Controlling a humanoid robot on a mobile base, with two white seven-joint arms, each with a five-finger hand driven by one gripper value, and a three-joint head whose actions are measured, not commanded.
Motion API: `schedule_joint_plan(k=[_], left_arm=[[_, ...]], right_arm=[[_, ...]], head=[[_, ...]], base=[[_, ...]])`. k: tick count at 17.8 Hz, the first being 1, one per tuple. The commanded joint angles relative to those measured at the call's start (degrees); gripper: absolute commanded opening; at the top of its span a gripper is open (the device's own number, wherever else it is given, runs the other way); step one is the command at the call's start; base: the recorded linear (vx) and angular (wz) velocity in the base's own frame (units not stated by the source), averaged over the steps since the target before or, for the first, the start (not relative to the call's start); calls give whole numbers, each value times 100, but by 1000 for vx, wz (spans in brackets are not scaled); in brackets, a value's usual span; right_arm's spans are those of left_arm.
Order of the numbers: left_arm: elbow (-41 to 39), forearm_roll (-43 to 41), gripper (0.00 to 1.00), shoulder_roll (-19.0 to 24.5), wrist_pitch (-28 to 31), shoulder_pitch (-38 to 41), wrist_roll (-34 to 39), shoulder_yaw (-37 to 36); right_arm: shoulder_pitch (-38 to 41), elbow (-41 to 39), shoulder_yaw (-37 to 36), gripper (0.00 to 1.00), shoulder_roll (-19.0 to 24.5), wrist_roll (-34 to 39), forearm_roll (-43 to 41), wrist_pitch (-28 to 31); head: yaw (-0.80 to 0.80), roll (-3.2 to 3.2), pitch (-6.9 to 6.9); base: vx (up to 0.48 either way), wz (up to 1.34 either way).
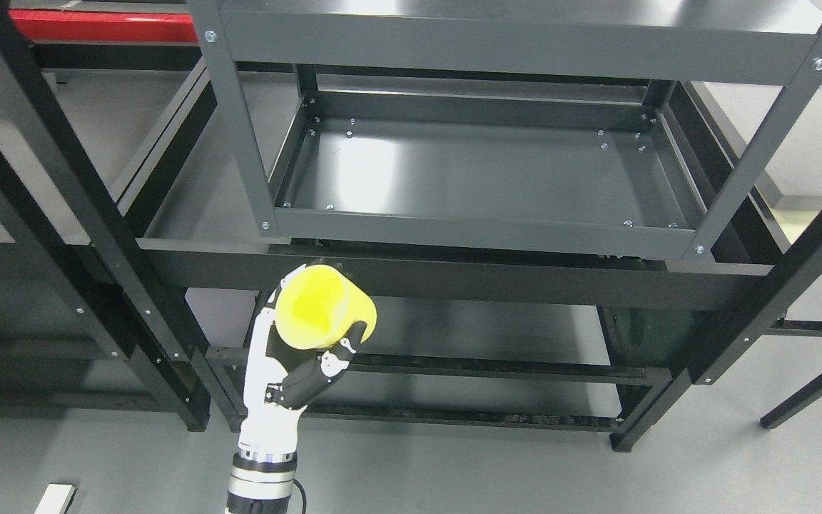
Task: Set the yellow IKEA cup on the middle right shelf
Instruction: 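Hold the yellow cup in the left hand while turning toward the shelves, then raise the yellow cup with the left hand onto the upper shelf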
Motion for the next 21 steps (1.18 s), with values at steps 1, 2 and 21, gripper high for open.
schedule_joint_plan(k=[1,2,21], left_arm=[[24,0,1,100,0,-40,11,-166],[24,0,1,100,-9,-41,11,-166],[33,-17,1,100,-519,-1675,-138,-2167]], right_arm=[[82,0,97,99,-100,32,-141,4],[82,0,97,99,-100,32,-141,4],[82,0,97,99,-100,32,-141,4]], head=[[0,0,0],[0,0,0],[0,0,0]], base=[[41,-68],[48,-68],[112,-43]])
